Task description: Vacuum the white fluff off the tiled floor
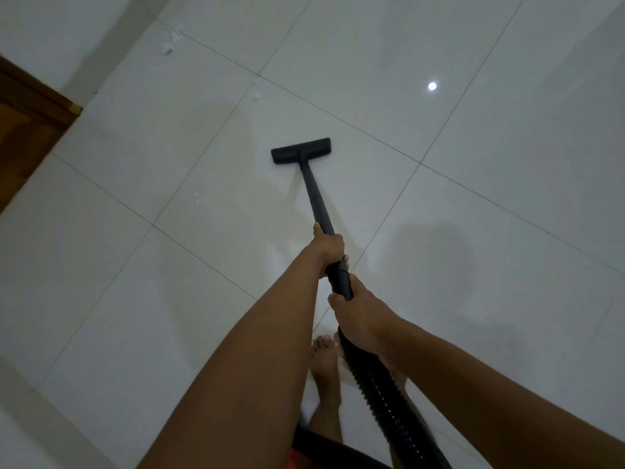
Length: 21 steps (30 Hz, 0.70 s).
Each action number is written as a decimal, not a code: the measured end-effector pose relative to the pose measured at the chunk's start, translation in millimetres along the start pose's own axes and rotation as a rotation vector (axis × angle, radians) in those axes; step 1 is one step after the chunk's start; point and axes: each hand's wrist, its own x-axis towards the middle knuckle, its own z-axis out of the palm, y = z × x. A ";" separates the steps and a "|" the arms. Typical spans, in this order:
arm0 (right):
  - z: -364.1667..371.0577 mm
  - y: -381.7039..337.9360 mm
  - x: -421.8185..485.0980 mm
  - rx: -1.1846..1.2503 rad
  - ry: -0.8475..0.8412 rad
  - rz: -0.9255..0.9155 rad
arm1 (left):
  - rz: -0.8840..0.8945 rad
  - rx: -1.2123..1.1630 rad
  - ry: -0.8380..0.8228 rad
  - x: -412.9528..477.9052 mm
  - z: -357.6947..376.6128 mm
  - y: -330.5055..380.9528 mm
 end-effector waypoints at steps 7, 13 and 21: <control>-62.1 -4.7 -28.4 -0.123 -0.079 0.031 | -0.029 -0.110 0.051 -12.5 45.4 10.5; -103.4 -24.2 -23.9 -0.143 -0.122 0.040 | -0.028 -0.139 0.085 -3.4 65.7 37.7; -107.7 -65.0 11.8 -0.170 -0.133 0.063 | -0.024 -0.250 0.092 21.9 42.5 74.6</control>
